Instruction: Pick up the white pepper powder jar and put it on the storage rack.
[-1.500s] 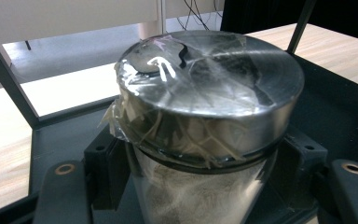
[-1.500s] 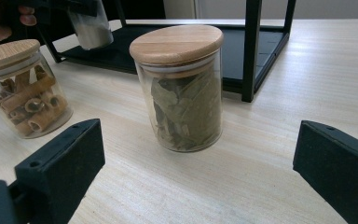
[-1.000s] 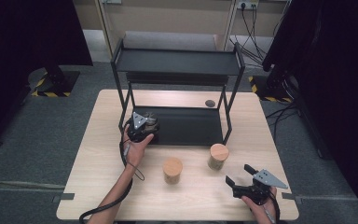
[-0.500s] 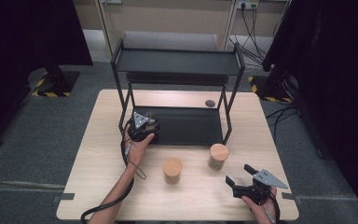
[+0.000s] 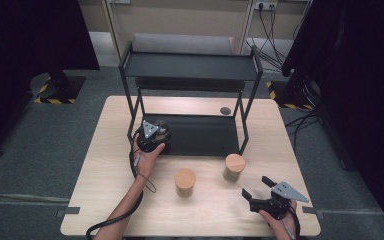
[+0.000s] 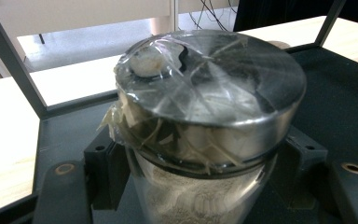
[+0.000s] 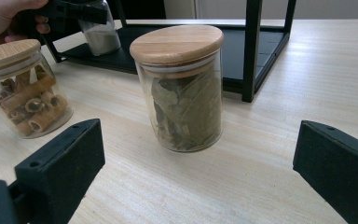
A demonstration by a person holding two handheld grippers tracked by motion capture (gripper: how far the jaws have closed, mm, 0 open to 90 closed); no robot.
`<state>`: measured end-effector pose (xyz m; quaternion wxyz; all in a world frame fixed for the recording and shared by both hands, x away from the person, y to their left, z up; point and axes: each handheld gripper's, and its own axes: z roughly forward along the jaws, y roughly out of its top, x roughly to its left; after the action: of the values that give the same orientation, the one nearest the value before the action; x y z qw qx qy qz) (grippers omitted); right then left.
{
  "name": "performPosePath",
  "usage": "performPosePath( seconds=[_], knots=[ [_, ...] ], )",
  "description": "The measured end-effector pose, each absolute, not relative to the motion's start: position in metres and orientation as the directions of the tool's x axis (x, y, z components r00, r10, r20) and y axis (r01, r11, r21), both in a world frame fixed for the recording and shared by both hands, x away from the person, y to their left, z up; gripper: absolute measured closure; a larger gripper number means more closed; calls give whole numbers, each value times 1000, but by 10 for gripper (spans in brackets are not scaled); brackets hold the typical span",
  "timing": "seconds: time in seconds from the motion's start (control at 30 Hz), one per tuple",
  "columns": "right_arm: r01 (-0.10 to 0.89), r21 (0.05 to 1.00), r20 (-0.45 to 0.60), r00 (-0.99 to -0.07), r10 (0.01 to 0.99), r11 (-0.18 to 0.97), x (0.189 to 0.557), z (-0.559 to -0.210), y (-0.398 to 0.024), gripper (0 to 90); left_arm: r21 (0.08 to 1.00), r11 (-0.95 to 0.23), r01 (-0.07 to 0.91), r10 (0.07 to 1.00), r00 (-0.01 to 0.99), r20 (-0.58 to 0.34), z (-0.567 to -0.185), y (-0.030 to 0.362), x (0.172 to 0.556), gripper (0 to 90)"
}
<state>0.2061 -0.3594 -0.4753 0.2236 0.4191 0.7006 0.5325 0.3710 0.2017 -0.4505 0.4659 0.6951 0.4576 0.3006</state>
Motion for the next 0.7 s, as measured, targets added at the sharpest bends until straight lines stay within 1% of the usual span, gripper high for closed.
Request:
performPosePath(
  seconds=[0.2, 0.27, 0.37, 0.7],
  knots=[
    [347, 934, 131, -549, 826, 83, 206, -475, -359, 25, 925, -135, 356, 916, 400, -21, -452, 203, 370, 296],
    [348, 934, 132, -549, 825, 82, 206, -475, -359, 25, 922, -125, 367, 920, 391, -31, -451, 203, 369, 222],
    [347, 934, 131, -549, 825, 83, 206, -475, -359, 25, 921, -117, 372, 923, 384, -38, -449, 204, 367, 167],
    [346, 934, 127, -549, 826, 86, 206, -475, -359, 25, 922, -107, 371, 917, 396, -53, -449, 207, 361, 87]
  ],
)
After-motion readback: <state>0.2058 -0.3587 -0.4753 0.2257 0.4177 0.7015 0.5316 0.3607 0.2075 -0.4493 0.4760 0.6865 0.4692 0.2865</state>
